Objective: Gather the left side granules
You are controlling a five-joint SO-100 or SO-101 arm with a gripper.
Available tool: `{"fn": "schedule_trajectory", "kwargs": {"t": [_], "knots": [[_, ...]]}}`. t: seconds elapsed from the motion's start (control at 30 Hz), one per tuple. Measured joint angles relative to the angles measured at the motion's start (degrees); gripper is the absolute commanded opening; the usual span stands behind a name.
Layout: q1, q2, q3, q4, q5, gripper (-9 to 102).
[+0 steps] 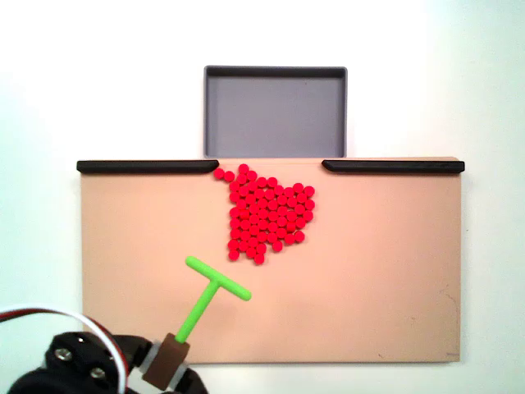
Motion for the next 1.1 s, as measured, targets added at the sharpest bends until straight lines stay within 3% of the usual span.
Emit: {"fn": "schedule_trajectory", "kwargs": {"t": [0.5, 0.7, 1.1], "knots": [[15.47, 1.05, 0.0, -0.53, -42.98, 0], [17.14, 1.05, 0.0, -1.41, -45.97, 0], [15.64, 0.7, 0.0, -2.37, -42.1, 0]]}}
